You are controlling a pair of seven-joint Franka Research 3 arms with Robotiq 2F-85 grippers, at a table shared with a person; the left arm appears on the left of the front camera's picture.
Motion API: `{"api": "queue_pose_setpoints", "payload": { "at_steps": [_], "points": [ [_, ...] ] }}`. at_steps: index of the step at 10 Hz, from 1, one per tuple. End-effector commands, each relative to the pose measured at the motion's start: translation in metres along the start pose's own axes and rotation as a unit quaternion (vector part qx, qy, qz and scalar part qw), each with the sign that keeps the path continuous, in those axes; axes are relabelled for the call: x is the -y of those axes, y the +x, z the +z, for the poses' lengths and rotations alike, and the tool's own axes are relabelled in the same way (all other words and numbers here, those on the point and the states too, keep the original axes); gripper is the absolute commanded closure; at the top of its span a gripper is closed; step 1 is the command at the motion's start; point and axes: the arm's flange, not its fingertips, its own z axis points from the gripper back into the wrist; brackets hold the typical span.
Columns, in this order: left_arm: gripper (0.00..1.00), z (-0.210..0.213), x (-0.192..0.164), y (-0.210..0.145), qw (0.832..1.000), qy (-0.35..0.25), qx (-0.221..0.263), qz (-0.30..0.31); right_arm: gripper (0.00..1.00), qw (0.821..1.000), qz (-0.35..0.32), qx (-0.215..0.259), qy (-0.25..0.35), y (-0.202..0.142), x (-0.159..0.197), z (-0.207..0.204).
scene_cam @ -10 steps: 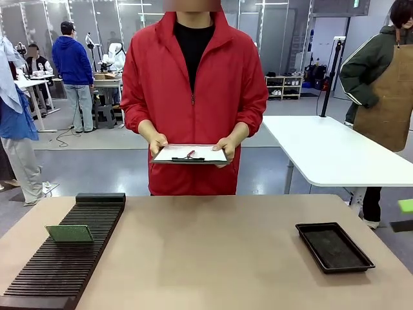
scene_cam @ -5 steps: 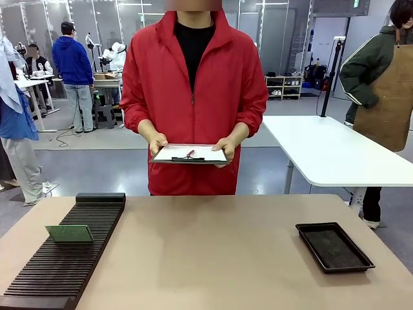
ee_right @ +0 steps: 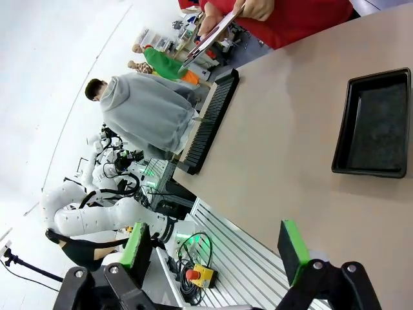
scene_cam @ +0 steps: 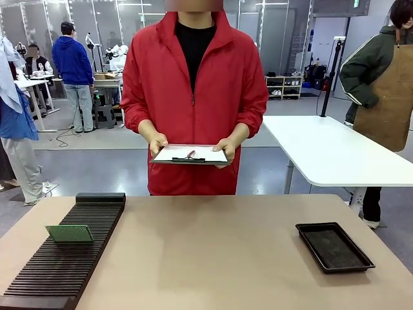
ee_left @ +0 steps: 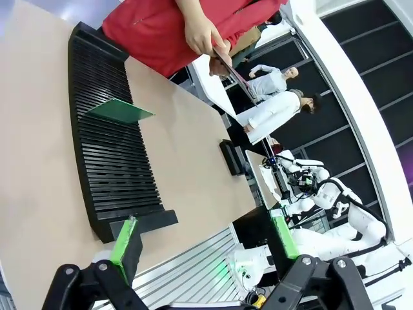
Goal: Inspect the PCB.
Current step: Pick up the Blank PCB and present it to the human.
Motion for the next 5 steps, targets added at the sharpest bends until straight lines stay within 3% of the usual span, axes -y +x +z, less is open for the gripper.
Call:
{"api": "queue_pose_setpoints", "payload": {
  "at_steps": [1,3,5],
  "points": [
    [0.0,-0.003,0.0,0.001,1.0,-0.008,-0.002,-0.004,0.0,1.0,0.002,0.001,0.004,0.0,0.0,0.0],
    [0.0,-0.002,0.0,0.0,1.0,0.0,-0.003,0.001,0.0,1.0,0.002,0.001,0.004,0.0,0.0,0.0],
    [0.0,-0.031,0.048,0.021,0.987,0.111,-0.062,-0.104,0.0,1.0,0.002,0.001,0.004,0.0,0.0,0.0]
  ]
}}
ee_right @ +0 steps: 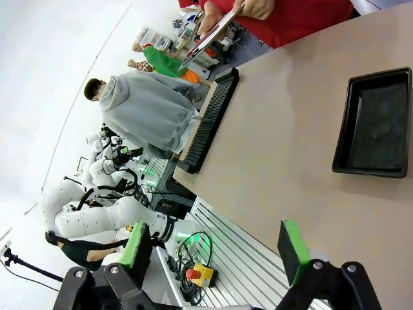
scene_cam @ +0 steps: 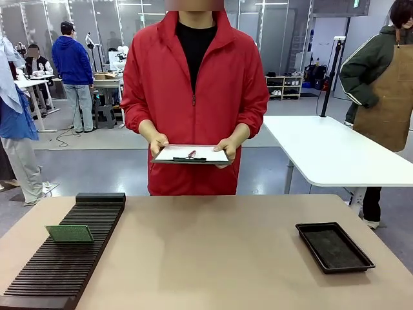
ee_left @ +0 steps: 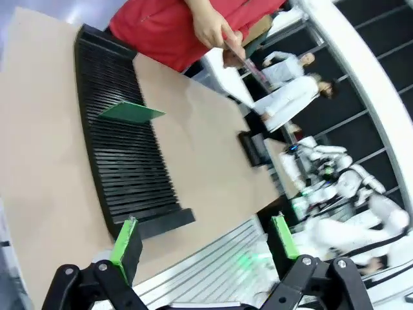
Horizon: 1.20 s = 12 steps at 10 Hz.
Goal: Inspect the PCB.
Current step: Pick up the Blank PCB and present it to the human.
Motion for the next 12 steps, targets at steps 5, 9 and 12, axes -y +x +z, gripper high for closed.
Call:
{"api": "queue_pose_setpoints", "payload": {
  "at_steps": [5,9,12],
  "points": [
    [0.0,-0.123,0.109,0.069,0.892,0.28,-0.185,-0.304,0.0,1.0,0.002,0.003,0.004,0.0,-0.001,0.001],
    [0.0,-0.228,0.119,0.063,0.789,0.332,-0.284,-0.432,0.0,1.0,0.002,0.003,0.004,0.0,-0.001,0.001],
    [0.0,-0.261,0.112,0.043,0.753,0.327,-0.31,-0.479,0.0,1.0,0.002,0.003,0.004,0.0,-0.001,0.001]
  ]
}}
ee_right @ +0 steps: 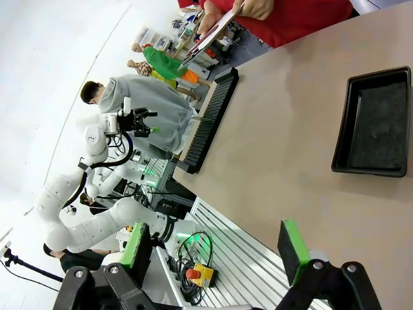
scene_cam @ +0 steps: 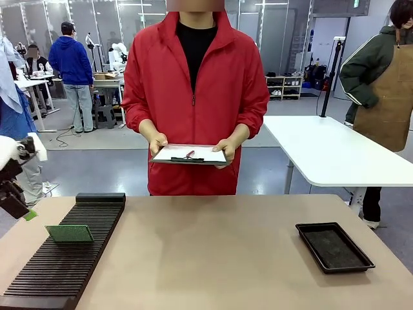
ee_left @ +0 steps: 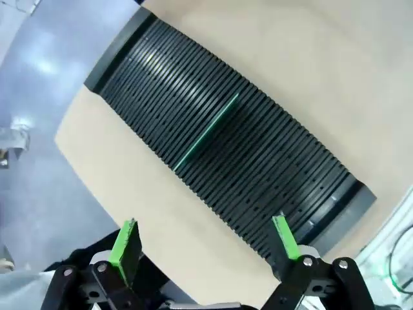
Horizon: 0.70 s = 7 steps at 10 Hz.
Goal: Inspect the PCB.
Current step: Pick up the Blank PCB and present it to the human.
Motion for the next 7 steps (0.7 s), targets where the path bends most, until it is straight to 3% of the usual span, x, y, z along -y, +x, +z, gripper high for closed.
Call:
{"api": "queue_pose_setpoints", "payload": {
  "at_steps": [1,2,5,6,7],
  "points": [
    [0.0,-0.014,0.031,-0.039,0.999,-0.008,0.032,0.002,0.0,1.0,0.004,0.003,0.005,0.0,-0.001,0.001],
    [0.0,0.0,0.0,0.0,1.0,0.0,0.0,0.0,0.0,1.0,0.004,0.003,0.005,0.0,-0.001,0.001],
    [0.0,-0.003,0.001,0.001,1.0,-0.003,0.006,-0.002,0.0,1.0,0.004,0.003,0.005,0.0,-0.001,0.001],
    [0.0,-0.016,-0.007,-0.009,0.995,0.013,0.0,-0.094,0.0,1.0,0.004,0.003,0.005,0.0,-0.001,0.001],
    [0.0,-0.031,-0.018,-0.016,0.987,-0.025,0.021,-0.16,0.0,1.0,0.004,0.003,0.005,0.0,-0.001,0.001]
  ]
}}
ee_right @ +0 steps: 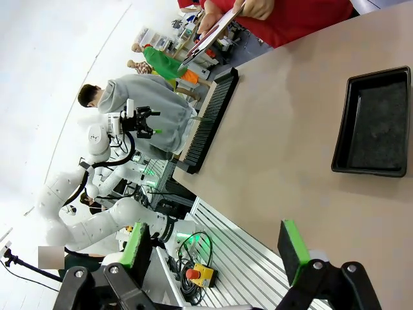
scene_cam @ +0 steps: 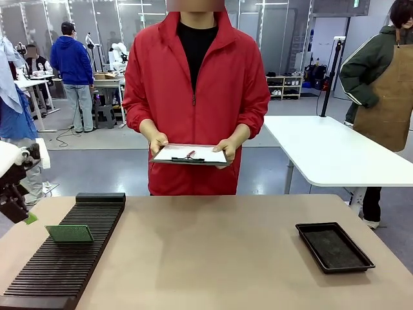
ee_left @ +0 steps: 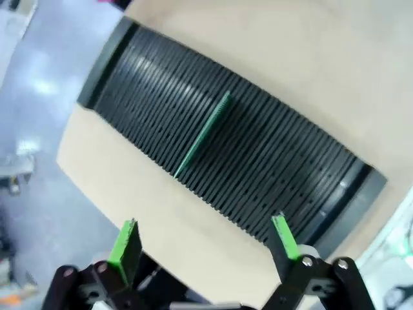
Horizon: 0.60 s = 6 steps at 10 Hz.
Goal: Inspect the PCB.
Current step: Pick up the Blank PCB and present it to the human.
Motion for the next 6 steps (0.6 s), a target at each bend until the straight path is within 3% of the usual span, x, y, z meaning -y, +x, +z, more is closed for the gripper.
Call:
{"api": "queue_pose_setpoints", "payload": {
  "at_steps": [1,3,6],
  "points": [
    [0.0,-0.035,-0.021,-0.021,0.992,-0.016,0.032,-0.121,0.0,1.0,0.004,0.002,0.005,0.0,-0.001,0.001],
    [0.0,-0.072,-0.029,-0.02,0.989,0.006,0.013,-0.151,0.0,1.0,0.004,0.002,0.005,0.0,-0.001,0.001],
    [0.0,-0.106,-0.03,-0.026,0.986,-0.02,0.029,-0.161,0.0,1.0,0.004,0.002,0.005,0.0,-0.001,0.001]
  ]
}}
